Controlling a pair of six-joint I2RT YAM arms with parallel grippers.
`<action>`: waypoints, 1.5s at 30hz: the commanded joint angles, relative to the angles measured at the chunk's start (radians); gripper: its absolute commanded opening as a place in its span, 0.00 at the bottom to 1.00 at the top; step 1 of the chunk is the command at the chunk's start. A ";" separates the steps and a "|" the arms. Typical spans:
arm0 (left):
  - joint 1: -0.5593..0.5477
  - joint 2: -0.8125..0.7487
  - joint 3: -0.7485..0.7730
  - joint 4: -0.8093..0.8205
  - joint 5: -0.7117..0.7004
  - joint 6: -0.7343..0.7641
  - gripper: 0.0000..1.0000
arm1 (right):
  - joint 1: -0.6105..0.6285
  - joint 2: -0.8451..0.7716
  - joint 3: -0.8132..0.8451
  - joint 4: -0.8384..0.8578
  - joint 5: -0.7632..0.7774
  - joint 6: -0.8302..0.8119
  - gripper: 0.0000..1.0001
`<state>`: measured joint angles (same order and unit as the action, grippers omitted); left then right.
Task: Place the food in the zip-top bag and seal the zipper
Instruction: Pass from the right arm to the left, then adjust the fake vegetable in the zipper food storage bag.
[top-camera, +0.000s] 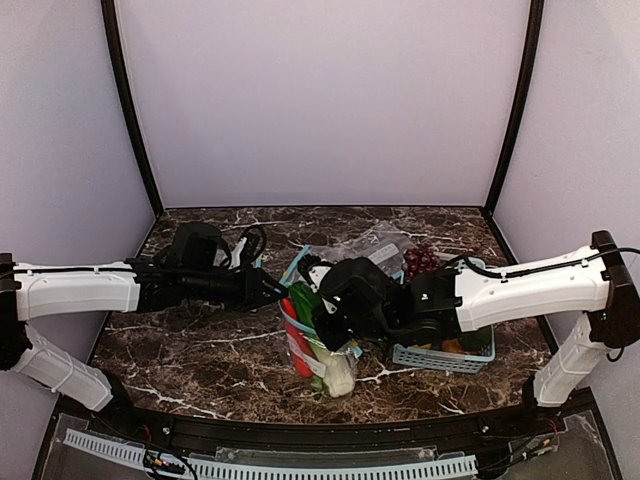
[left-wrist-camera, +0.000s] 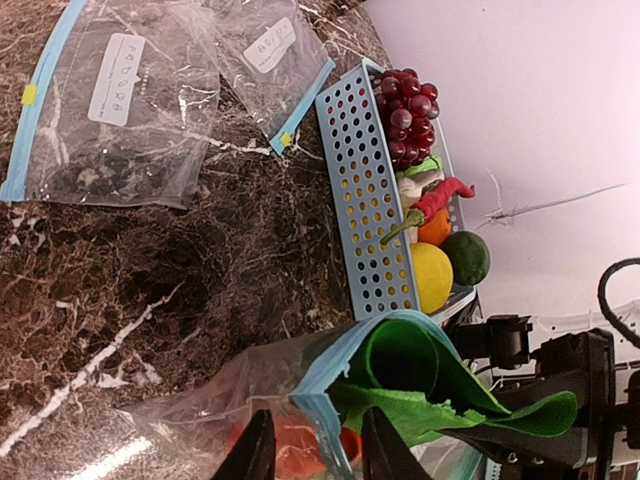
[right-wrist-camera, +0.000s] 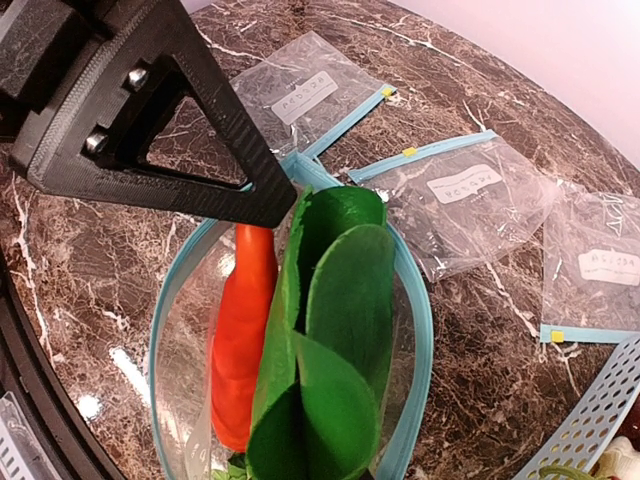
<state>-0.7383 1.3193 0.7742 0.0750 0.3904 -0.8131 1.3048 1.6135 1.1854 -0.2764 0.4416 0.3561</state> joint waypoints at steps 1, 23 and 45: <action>0.004 0.002 0.019 -0.036 -0.011 0.017 0.25 | 0.011 -0.023 -0.015 0.031 -0.013 -0.014 0.00; -0.009 -0.025 0.089 0.008 0.179 0.249 0.01 | -0.098 0.107 0.173 -0.232 -0.426 0.021 0.00; -0.010 -0.099 0.051 0.206 0.147 0.179 0.01 | -0.195 0.301 0.194 -0.267 -0.752 0.151 0.00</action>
<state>-0.7406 1.2755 0.8021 0.0620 0.5076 -0.6079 1.1069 1.8210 1.4311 -0.4541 -0.2443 0.4671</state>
